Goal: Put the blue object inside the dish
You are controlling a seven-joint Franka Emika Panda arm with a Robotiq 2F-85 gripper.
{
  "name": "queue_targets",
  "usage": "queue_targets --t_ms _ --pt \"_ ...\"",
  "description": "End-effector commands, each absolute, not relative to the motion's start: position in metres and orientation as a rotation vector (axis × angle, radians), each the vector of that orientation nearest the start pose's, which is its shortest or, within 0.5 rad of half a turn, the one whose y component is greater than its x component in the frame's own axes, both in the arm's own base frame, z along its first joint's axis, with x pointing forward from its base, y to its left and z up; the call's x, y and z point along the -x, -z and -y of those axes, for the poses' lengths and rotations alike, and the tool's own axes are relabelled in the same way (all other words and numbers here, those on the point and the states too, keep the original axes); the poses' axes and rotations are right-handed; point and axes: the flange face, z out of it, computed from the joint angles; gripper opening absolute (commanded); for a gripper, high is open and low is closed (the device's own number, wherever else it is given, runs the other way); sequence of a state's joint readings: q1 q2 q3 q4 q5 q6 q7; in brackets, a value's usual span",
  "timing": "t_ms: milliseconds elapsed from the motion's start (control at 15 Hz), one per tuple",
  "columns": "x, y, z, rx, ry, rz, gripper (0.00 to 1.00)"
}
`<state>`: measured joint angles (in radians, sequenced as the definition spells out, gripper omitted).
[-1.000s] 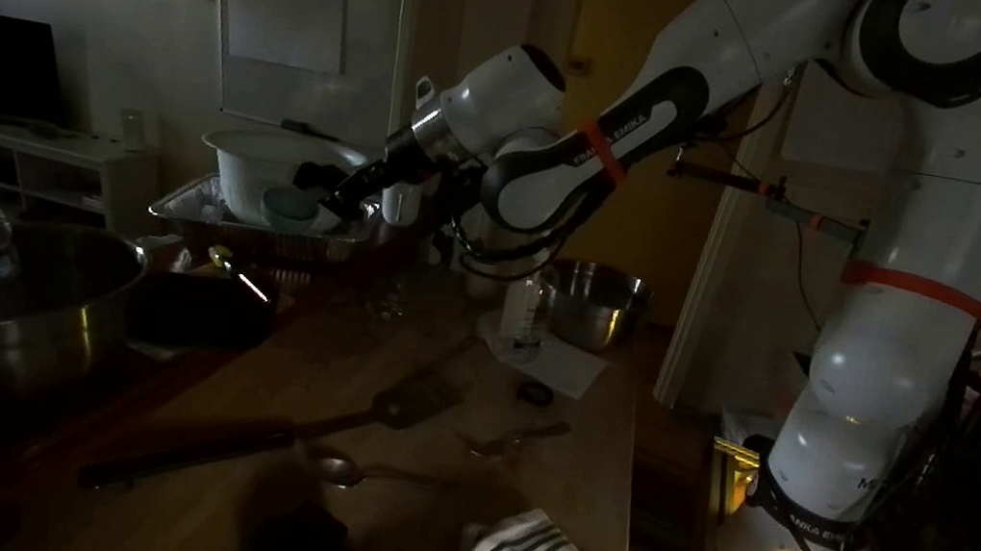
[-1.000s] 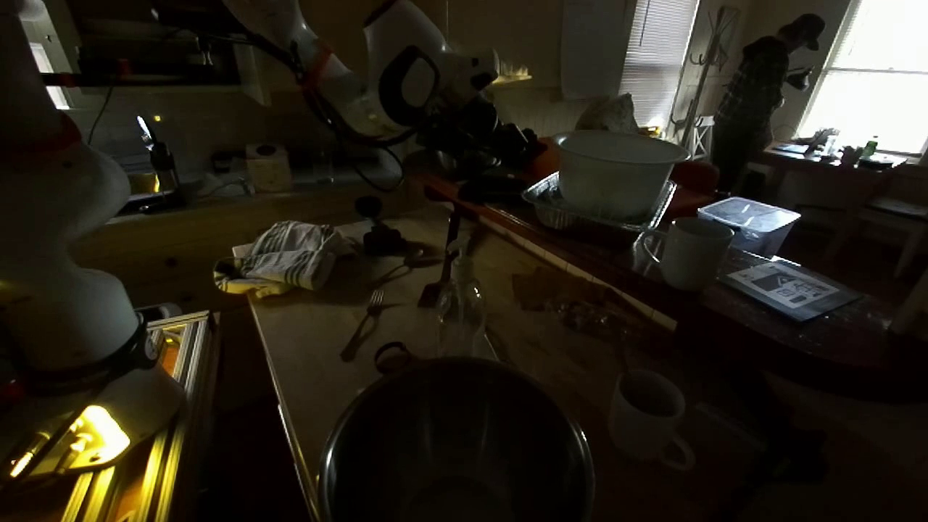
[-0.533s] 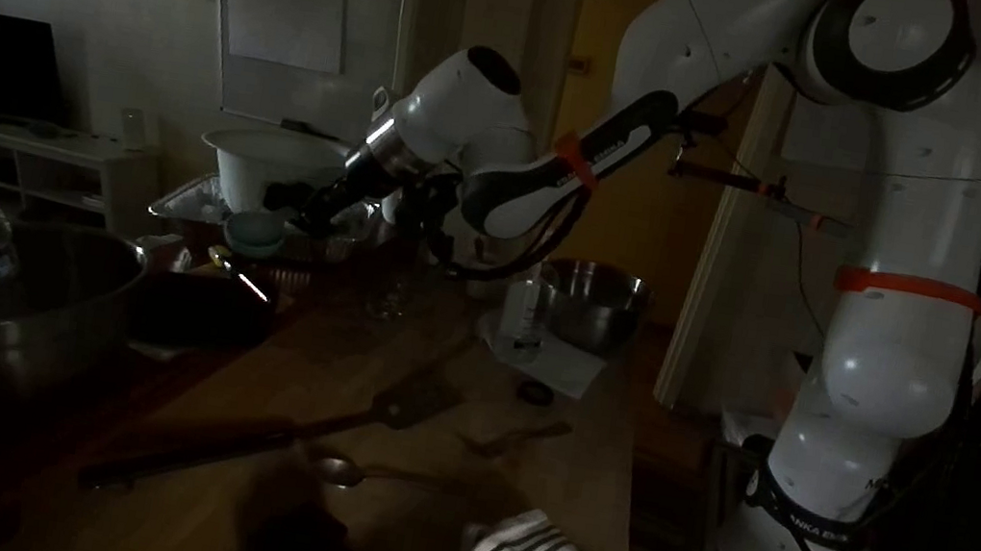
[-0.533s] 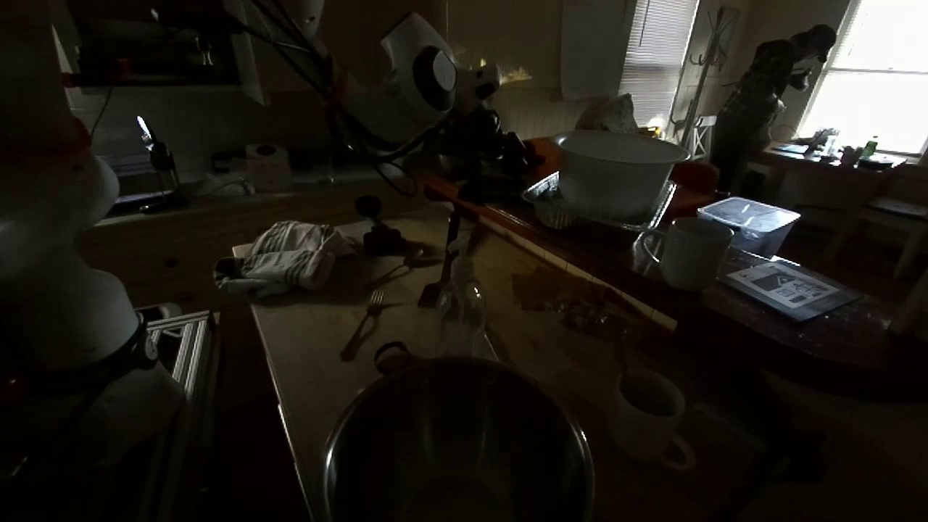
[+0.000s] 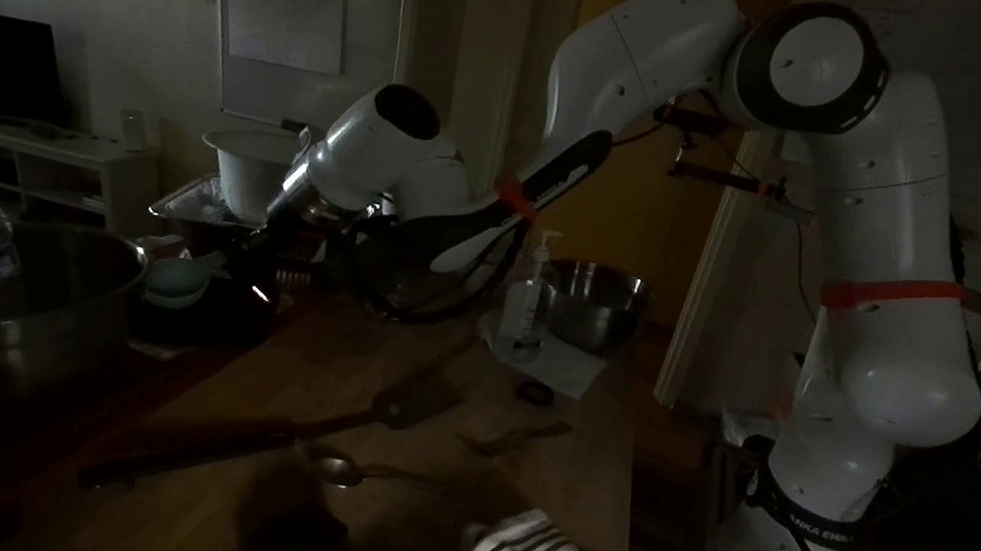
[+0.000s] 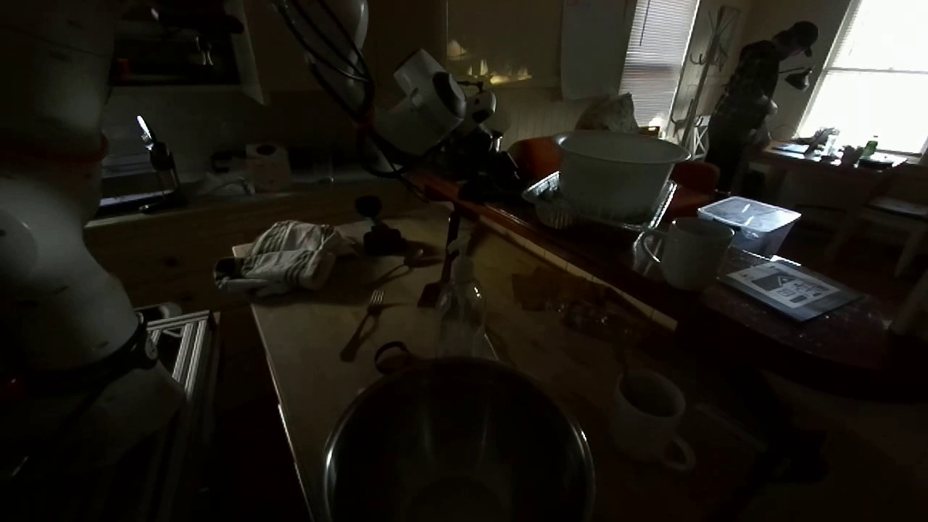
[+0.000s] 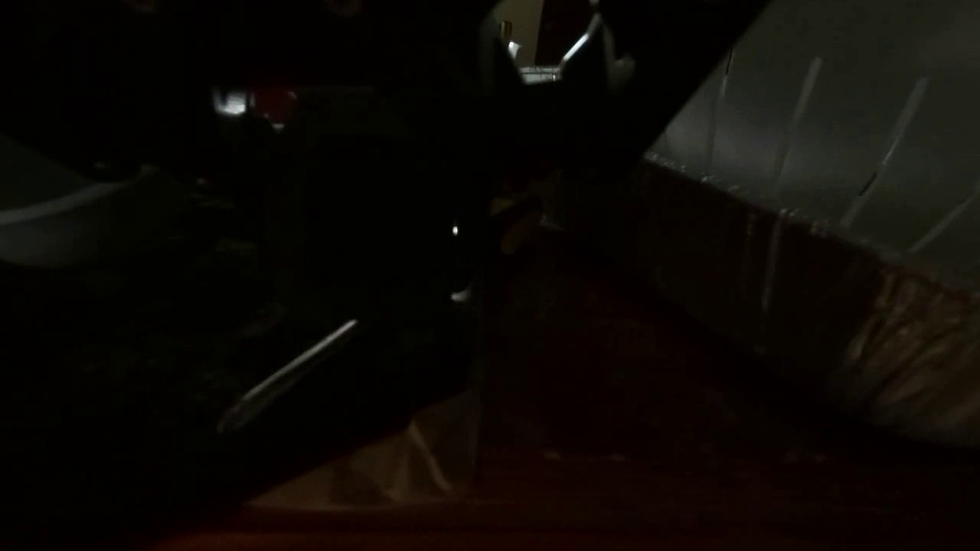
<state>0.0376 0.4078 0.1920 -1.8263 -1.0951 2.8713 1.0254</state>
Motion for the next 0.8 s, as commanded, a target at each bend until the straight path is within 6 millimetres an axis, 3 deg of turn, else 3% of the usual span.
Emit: queue_targets --t_ms 0,200,267,533,733 --pt "-0.671 -0.351 -0.199 2.969 1.279 0.136 0.27" --pt "-0.678 -0.344 -0.211 2.955 1.264 0.152 0.27" --pt "-0.678 -0.343 -0.213 2.962 1.256 0.168 0.70" --pt "-0.667 -0.355 -0.214 3.003 1.242 0.255 0.99" --pt "-0.658 -0.389 -0.208 2.995 1.320 0.315 1.00"
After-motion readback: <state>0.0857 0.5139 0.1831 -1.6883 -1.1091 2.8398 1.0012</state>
